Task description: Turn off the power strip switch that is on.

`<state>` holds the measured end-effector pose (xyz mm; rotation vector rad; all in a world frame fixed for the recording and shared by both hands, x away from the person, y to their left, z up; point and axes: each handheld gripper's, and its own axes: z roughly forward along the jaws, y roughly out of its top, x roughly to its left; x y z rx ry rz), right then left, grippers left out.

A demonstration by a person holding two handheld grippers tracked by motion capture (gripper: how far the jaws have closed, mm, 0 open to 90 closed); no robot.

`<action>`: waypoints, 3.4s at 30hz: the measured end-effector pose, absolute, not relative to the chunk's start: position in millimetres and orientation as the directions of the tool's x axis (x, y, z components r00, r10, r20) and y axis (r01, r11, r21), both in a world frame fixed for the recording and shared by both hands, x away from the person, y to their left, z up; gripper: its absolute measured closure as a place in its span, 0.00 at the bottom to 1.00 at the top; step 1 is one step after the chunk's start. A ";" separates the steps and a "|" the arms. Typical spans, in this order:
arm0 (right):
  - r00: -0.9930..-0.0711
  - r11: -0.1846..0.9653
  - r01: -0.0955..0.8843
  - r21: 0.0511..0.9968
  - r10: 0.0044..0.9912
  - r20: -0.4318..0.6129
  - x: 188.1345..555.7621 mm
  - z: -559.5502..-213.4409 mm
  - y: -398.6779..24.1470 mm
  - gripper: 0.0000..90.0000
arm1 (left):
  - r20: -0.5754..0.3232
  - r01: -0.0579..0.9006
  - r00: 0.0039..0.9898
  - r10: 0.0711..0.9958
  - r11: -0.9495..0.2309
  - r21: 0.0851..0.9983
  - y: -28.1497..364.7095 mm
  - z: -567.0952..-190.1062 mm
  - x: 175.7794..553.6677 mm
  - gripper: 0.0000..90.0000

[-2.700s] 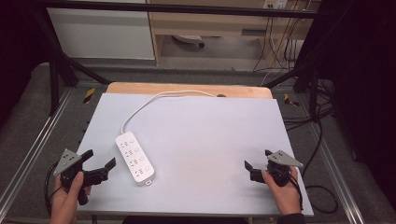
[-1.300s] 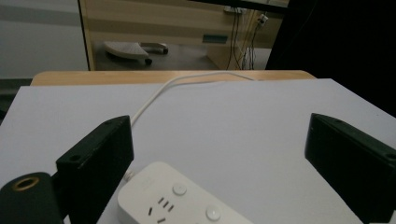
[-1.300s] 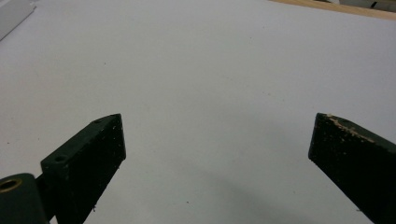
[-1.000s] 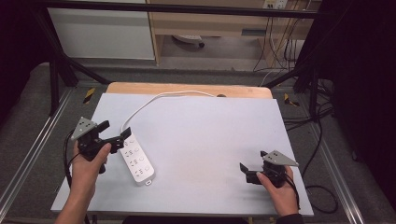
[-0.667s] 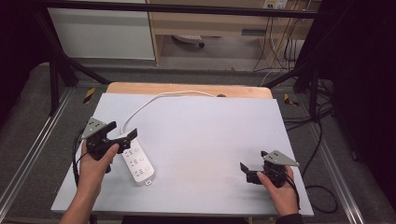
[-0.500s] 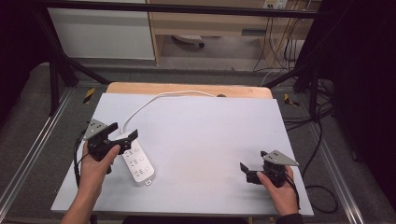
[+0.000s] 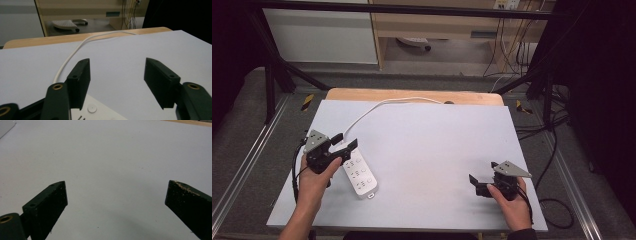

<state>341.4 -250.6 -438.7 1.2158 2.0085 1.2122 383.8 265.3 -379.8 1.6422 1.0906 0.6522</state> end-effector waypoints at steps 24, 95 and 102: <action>-0.487 0.220 0.442 0.870 0.873 0.027 343.3 -440.1 -249.3 0.05 | -0.111 0.404 0.512 0.852 -0.124 0.906 263.9 -405.3 385.6 0.88; -0.488 0.230 0.460 0.857 0.872 0.028 344.5 -441.9 -249.7 0.04 | -0.098 0.497 0.520 0.849 -0.207 0.843 263.8 -439.5 392.3 1.00; -0.489 0.233 0.462 0.856 0.872 0.027 344.5 -442.0 -249.7 0.04 | -0.090 0.496 0.519 0.850 -0.214 0.841 262.2 -439.3 391.7 1.00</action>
